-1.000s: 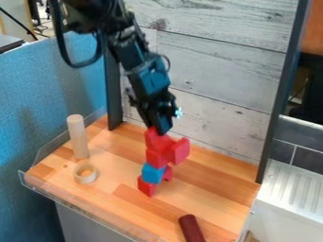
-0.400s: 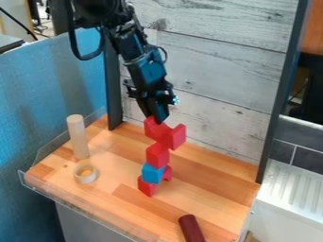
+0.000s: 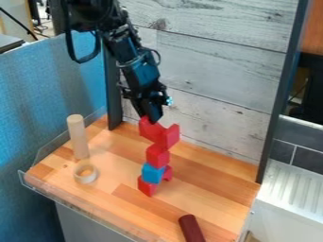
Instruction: Put the red arch and put it on top of the tower
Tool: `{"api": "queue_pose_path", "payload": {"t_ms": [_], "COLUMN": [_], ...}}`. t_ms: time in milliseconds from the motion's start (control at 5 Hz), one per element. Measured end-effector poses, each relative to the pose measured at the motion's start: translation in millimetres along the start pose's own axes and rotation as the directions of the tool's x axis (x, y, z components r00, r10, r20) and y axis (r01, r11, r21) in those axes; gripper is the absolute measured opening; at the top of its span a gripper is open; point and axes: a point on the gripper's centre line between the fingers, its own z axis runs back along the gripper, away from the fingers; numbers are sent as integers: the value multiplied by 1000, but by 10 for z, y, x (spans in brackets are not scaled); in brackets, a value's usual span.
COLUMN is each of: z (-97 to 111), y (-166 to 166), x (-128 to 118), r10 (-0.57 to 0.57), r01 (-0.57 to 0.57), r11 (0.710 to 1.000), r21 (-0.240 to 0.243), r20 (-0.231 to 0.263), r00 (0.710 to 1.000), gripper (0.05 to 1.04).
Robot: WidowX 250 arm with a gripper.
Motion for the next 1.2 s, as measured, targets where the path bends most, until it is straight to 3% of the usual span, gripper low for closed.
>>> {"api": "queue_pose_path", "payload": {"t_ms": [200,600,1200], "z": [5,-83,-193], "y": [11,107,93], "x": [56,60,-73], "r10": [-16,-15,-22], "r01": [17,14,22], "r11": [1000,1000,1000], "r21": [-8,17,13], "r20": [44,57,25], "r00": [999,998,999], "gripper": [197,197,197]}}
